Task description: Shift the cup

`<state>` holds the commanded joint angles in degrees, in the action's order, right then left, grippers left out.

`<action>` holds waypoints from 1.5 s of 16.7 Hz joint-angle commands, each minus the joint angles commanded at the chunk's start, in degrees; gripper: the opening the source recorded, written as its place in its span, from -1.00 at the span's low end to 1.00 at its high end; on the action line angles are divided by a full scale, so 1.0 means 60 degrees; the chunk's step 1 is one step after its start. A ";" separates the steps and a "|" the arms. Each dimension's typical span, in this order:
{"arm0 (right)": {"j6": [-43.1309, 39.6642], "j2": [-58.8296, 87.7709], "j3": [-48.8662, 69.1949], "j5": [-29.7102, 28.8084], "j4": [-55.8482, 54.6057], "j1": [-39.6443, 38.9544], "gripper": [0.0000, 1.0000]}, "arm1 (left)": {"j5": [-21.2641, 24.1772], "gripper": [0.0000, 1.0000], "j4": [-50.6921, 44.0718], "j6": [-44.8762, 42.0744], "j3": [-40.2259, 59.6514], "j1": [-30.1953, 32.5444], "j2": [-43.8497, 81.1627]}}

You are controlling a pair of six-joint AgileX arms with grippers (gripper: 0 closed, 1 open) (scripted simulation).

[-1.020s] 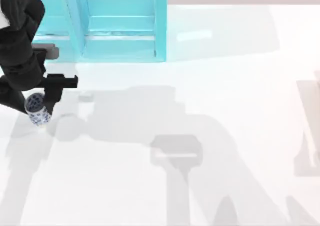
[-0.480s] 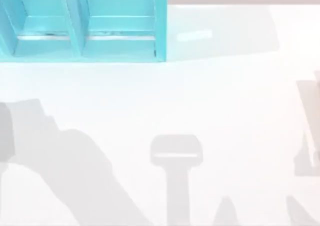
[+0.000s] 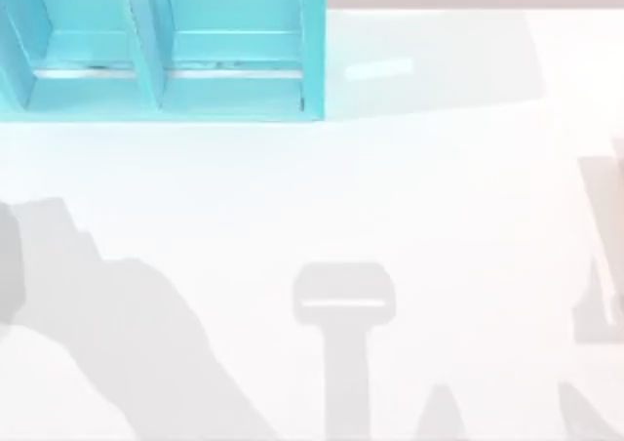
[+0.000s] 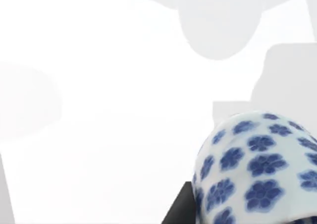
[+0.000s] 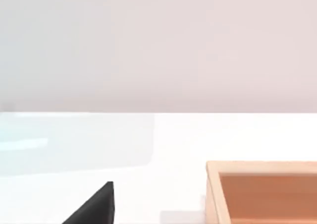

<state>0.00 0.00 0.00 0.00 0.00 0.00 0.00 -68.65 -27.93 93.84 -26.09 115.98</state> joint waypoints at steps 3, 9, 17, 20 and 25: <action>0.0000 0.0000 0.0000 0.0000 0.0000 0.0000 1.00 | 0.0006 -1.00 0.0923 0.0022 -0.0642 -0.0044 0.0165; 0.0000 0.0000 0.0000 0.0000 0.0000 0.0000 1.00 | 0.0025 -1.00 0.2070 -0.0017 -0.1524 -0.0058 0.0464; 0.0000 0.0000 0.0000 0.0000 0.0000 0.0000 1.00 | 0.0025 -0.10 0.2070 -0.0017 -0.1524 -0.0058 0.0464; 0.0000 0.0000 0.0000 0.0000 0.0000 0.0000 1.00 | 0.0025 0.36 0.2070 -0.0017 -0.1524 -0.0058 0.0464; 0.0000 0.0000 0.0000 0.0000 0.0000 0.0000 1.00 | 0.0025 1.00 0.2070 -0.0017 -0.1524 -0.0058 0.0464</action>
<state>0.00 0.00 0.00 0.00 0.00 0.00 0.15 -56.23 -28.03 84.70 -26.44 118.76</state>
